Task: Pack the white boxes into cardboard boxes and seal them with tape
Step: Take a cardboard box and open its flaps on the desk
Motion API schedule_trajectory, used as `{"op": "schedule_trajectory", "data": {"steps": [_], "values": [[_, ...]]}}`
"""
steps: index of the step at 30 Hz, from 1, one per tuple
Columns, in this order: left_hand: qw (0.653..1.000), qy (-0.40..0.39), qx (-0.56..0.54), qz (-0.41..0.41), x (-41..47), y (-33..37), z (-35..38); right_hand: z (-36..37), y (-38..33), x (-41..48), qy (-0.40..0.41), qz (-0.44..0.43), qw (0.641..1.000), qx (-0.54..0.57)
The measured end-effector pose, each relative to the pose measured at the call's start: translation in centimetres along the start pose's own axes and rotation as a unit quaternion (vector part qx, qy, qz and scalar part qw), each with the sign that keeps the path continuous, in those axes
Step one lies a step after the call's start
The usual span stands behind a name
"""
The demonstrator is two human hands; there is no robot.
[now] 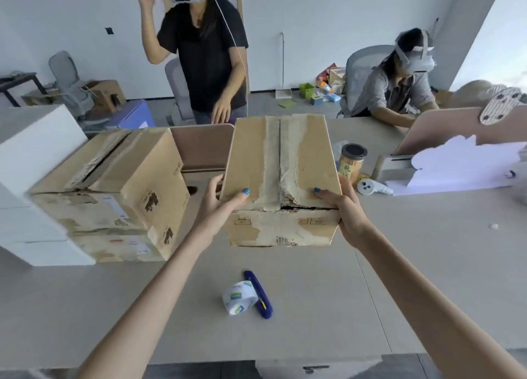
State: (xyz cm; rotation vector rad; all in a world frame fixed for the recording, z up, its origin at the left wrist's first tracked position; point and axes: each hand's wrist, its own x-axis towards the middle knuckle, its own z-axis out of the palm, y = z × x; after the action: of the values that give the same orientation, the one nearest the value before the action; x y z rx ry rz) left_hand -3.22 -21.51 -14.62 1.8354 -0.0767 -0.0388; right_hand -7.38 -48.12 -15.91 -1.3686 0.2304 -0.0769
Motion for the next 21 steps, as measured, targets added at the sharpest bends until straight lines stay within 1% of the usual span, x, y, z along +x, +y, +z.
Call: {"op": "schedule_trajectory", "data": {"steps": [6,10,17,21], "values": [[0.998,-0.035,0.023,-0.056,-3.3,-4.7,8.0,-7.8,5.7,-3.0,0.044,0.040,0.998,0.004],[0.993,-0.059,0.037,-0.095,-5.1,-7.0,11.3,-11.6,8.7,-4.1,0.041,0.067,0.997,0.003],[0.982,-0.092,0.039,-0.159,-7.4,-11.0,13.8,-15.1,12.8,-5.6,0.015,0.094,0.995,-0.038],[0.979,-0.096,0.052,-0.174,-8.6,-12.2,14.6,-16.1,13.9,-5.9,0.000,0.111,0.991,-0.073]]}}
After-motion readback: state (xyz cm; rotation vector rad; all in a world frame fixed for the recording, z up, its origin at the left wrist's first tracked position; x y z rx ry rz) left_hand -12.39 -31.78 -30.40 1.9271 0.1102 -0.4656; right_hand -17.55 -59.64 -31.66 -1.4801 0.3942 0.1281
